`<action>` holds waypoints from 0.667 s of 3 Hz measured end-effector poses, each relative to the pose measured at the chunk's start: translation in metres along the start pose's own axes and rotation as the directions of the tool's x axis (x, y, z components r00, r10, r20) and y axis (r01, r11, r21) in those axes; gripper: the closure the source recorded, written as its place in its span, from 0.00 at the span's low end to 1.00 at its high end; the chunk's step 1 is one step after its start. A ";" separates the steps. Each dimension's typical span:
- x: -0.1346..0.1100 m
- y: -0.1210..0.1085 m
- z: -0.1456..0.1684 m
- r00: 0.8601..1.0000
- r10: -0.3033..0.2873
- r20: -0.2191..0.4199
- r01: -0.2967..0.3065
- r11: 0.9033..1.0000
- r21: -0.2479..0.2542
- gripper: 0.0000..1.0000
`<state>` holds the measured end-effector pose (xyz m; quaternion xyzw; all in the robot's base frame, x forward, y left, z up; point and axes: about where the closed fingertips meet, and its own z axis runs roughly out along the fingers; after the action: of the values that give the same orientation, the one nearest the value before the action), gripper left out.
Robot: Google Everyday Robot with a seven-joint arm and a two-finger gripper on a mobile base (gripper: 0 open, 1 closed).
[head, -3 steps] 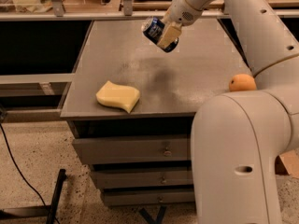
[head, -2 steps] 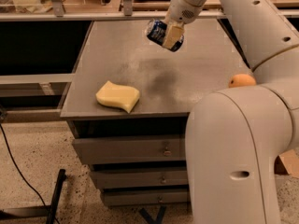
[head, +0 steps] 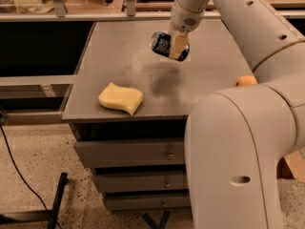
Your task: Knock pepsi can over
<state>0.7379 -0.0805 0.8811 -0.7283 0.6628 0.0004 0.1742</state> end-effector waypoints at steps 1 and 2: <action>-0.001 0.013 0.017 1.000 -0.022 -0.015 0.021 0.997 -0.079 0.36; -0.002 0.009 0.020 1.000 -0.021 -0.011 0.021 0.998 -0.065 0.13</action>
Offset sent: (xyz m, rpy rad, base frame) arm -0.0081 0.0040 -0.0165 -0.0259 0.0602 0.0297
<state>0.7334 -0.0735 0.8604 -0.7405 0.6557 0.0159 0.1466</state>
